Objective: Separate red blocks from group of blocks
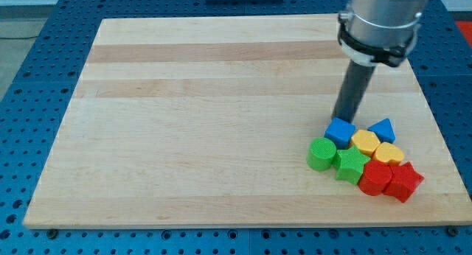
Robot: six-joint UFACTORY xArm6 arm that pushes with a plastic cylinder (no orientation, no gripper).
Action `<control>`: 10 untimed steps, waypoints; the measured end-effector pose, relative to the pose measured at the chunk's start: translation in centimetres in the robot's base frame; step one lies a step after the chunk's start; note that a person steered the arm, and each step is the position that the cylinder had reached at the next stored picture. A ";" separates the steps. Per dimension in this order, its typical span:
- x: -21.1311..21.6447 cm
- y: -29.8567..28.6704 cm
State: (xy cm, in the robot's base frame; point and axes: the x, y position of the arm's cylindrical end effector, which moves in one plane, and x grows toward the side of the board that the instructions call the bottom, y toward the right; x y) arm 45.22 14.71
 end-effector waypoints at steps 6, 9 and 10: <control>15.0 19.0; 13.2 9.2; 13.2 6.7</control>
State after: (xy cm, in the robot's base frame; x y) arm 58.44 21.43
